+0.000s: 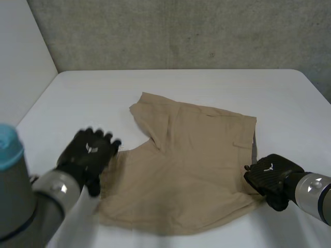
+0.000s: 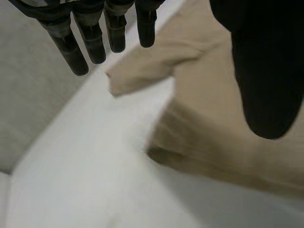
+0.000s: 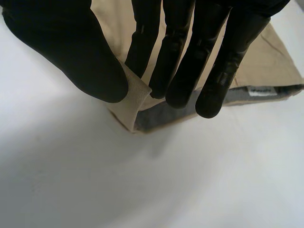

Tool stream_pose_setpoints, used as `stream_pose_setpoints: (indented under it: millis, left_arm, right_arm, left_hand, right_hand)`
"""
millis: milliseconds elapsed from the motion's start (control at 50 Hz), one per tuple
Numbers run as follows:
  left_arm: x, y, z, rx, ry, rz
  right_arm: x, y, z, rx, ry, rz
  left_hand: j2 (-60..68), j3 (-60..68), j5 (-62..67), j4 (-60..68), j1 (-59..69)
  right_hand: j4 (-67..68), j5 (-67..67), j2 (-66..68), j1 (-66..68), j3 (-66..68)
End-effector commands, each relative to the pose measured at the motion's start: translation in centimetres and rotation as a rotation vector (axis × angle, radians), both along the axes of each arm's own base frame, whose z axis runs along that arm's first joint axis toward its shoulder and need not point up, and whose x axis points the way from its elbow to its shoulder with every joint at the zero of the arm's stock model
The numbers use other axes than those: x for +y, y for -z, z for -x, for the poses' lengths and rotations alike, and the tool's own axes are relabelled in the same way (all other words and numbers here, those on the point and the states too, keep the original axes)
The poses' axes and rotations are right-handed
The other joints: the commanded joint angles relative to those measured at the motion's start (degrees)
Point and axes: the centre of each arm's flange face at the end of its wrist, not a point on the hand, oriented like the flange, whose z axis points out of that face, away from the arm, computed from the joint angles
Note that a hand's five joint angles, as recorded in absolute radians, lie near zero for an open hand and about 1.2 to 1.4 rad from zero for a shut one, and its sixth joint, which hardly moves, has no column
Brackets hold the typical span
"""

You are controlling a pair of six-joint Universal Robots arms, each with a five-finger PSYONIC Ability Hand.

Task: Fold the shorts.

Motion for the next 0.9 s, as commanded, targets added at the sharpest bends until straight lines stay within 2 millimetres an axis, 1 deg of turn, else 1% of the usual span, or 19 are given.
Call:
stream_pose_setpoints:
  millis: [20, 40, 60, 120, 140, 220, 280, 300, 400, 420, 440, 520, 580, 660, 680, 740, 820, 840, 900]
  left_arm:
    - [-6.4, 0.6, 3.6, 0.054, 0.013, 0.112]
    - [-7.0, 0.8, 4.1, 0.060, 0.025, 0.116]
    - [-8.2, 1.3, 5.1, 0.072, 0.057, 0.116]
    - [-9.9, 2.2, 6.5, 0.090, 0.113, 0.115]
    - [-11.1, 2.6, 7.3, 0.105, 0.146, 0.118]
    - [-13.6, 3.9, 8.9, 0.130, 0.219, 0.131]
    - [-15.0, 4.8, 9.4, 0.138, 0.250, 0.134]
    - [-15.8, 5.3, 9.5, 0.141, 0.265, 0.137]
    - [-17.3, 7.8, 9.9, 0.132, 0.284, 0.109]
    - [-17.5, 8.0, 9.9, 0.129, 0.280, 0.103]
    - [-17.9, 8.6, 9.8, 0.122, 0.273, 0.087]
    - [-18.5, 9.5, 9.0, 0.086, 0.238, 0.046]
    - [-18.4, 9.7, 8.6, 0.051, 0.222, 0.033]
    - [-18.4, 9.7, 7.4, -0.021, 0.173, 0.019]
    - [-18.3, 9.4, 7.0, -0.048, 0.147, 0.017]
    - [-18.0, 8.6, 6.6, -0.075, 0.108, 0.025]
    - [-17.1, 6.6, 5.5, -0.086, 0.055, 0.038]
    - [-16.7, 5.8, 5.2, -0.086, 0.045, 0.046]
    - [-16.1, 5.5, 4.8, -0.099, 0.040, 0.040]
  right_arm:
    - [-0.5, 0.4, -0.3, -0.022, 0.003, 0.027]
    - [-0.6, 0.4, -0.3, -0.025, 0.005, 0.030]
    - [-0.7, 0.5, -0.3, -0.026, 0.006, 0.029]
    - [-0.9, 1.0, -0.4, -0.026, 0.008, 0.026]
    - [-1.0, 1.1, -0.4, -0.026, 0.008, 0.026]
    - [-1.3, 1.7, -0.4, -0.024, 0.008, 0.019]
    - [-1.3, 2.1, -0.4, -0.021, 0.010, 0.010]
    - [-1.3, 2.1, -0.4, -0.020, 0.010, 0.007]
    - [-1.4, 2.4, -0.4, -0.018, 0.012, 0.006]
    - [-1.5, 2.4, -0.4, -0.019, 0.014, 0.007]
    - [-1.5, 2.5, -0.4, -0.020, 0.014, 0.008]
    - [-1.7, 2.4, -0.2, -0.024, 0.026, 0.011]
    - [-1.8, 2.4, -0.2, -0.024, 0.026, 0.012]
    - [-1.9, 2.3, -0.2, -0.026, 0.027, 0.020]
    - [-2.0, 2.2, -0.2, -0.027, 0.027, 0.021]
    - [-2.0, 2.2, -0.2, -0.026, 0.028, 0.023]
    - [-2.0, 2.3, -0.2, -0.026, 0.028, 0.023]
    - [-2.0, 2.3, -0.2, -0.026, 0.028, 0.023]
    - [-1.9, 2.3, -0.2, -0.026, 0.028, 0.021]
  left_hand:
    - [1.0, 0.5, 0.7, 1.0, 1.5]
    - [1.0, 0.5, 0.7, 1.0, 1.5]
    - [2.2, 1.6, 1.9, 2.2, 2.7]
    - [4.0, 3.5, 3.7, 4.0, 4.5]
    - [4.7, 4.2, 4.4, 4.7, 5.2]
    - [7.2, 6.7, 6.9, 7.2, 7.7]
    - [10.2, 9.7, 9.9, 10.3, 10.7]
    - [11.1, 10.5, 10.8, 11.1, 11.6]
    - [15.3, 14.7, 15.0, 15.3, 15.8]
    - [17.3, 16.8, 17.0, 17.3, 17.8]
    - [23.0, 22.4, 22.7, 23.0, 23.5]
    - [31.3, 30.7, 30.9, 31.3, 31.7]
    - [34.5, 33.9, 34.1, 34.5, 34.9]
    - [47.1, 46.5, 46.8, 47.1, 47.6]
    - [51.1, 50.5, 50.8, 51.1, 51.6]
    - [54.5, 53.9, 54.2, 54.5, 55.0]
    - [54.3, 53.8, 54.0, 54.3, 54.8]
    - [54.3, 53.8, 54.0, 54.3, 54.8]
    - [54.2, 53.6, 53.8, 54.2, 54.6]
  right_hand:
    - [11.7, 12.9, 12.4, 25.0, 12.4]
    - [11.7, 12.9, 12.4, 25.0, 12.4]
    - [11.7, 12.9, 12.4, 25.0, 12.4]
    - [11.7, 12.9, 12.4, 25.0, 12.4]
    - [11.7, 12.9, 12.4, 25.0, 12.4]
    - [11.7, 12.9, 12.4, 25.0, 12.4]
    - [11.7, 12.9, 12.4, 25.0, 12.4]
    - [11.7, 12.9, 12.4, 25.0, 12.4]
    - [11.7, 12.9, 12.4, 25.0, 12.4]
    - [11.7, 12.9, 12.4, 25.0, 12.4]
    - [11.7, 12.9, 12.4, 25.0, 12.4]
    - [11.7, 12.9, 12.4, 25.0, 12.4]
    - [11.7, 12.9, 12.4, 25.0, 12.4]
    - [11.7, 12.9, 12.4, 25.0, 12.4]
    - [11.7, 12.9, 12.4, 25.0, 12.4]
    - [11.7, 12.9, 12.4, 25.0, 12.4]
    - [11.7, 12.9, 12.4, 25.0, 12.4]
    - [11.7, 12.9, 12.4, 25.0, 12.4]
    - [11.7, 12.9, 12.4, 25.0, 12.4]
